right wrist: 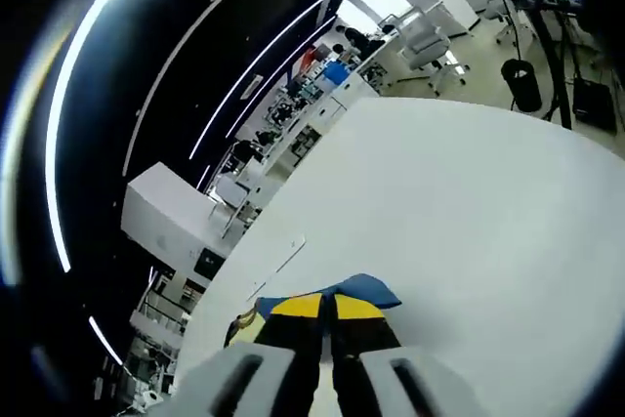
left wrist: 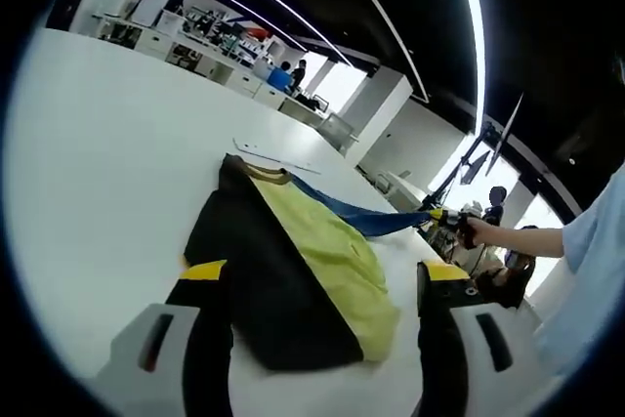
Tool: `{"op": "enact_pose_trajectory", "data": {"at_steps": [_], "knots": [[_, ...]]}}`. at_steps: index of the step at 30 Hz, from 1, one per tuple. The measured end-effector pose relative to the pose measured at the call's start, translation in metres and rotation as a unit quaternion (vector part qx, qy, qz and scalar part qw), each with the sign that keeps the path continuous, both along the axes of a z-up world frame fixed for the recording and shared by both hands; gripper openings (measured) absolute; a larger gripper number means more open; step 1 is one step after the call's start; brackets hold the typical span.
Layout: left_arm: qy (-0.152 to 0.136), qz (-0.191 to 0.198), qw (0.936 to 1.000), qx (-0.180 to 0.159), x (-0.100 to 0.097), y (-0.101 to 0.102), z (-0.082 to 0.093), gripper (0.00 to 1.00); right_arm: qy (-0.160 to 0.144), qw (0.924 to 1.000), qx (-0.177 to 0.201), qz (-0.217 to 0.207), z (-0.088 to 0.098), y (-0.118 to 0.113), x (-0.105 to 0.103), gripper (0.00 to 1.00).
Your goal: Fold the garment on the visible template until the final outline fits inside the template.
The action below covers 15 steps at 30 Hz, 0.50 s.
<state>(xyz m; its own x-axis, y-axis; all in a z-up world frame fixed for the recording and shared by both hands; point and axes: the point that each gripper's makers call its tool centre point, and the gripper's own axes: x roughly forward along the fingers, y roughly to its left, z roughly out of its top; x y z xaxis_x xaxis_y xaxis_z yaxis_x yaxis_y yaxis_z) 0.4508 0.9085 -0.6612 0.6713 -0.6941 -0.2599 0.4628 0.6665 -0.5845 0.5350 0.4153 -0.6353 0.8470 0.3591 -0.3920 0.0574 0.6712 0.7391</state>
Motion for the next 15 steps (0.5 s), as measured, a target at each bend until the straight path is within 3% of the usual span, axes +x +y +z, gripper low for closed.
{"op": "enact_pose_trajectory", "data": {"at_steps": [7,11,15], "knots": [[0.012,0.005,0.9999,0.002,0.001,-0.001,-0.009,0.74,0.007,0.9999,-0.011,0.007,-0.009,-0.005,0.014,0.00],[0.017,0.007,0.9998,0.000,0.002,-0.001,-0.013,0.74,0.019,0.9992,-0.029,0.019,-0.024,-0.012,0.008,0.00],[0.021,0.009,0.9997,-0.001,0.003,-0.003,-0.017,0.74,0.057,0.9965,-0.048,0.038,-0.048,-0.017,-0.008,0.00]]}}
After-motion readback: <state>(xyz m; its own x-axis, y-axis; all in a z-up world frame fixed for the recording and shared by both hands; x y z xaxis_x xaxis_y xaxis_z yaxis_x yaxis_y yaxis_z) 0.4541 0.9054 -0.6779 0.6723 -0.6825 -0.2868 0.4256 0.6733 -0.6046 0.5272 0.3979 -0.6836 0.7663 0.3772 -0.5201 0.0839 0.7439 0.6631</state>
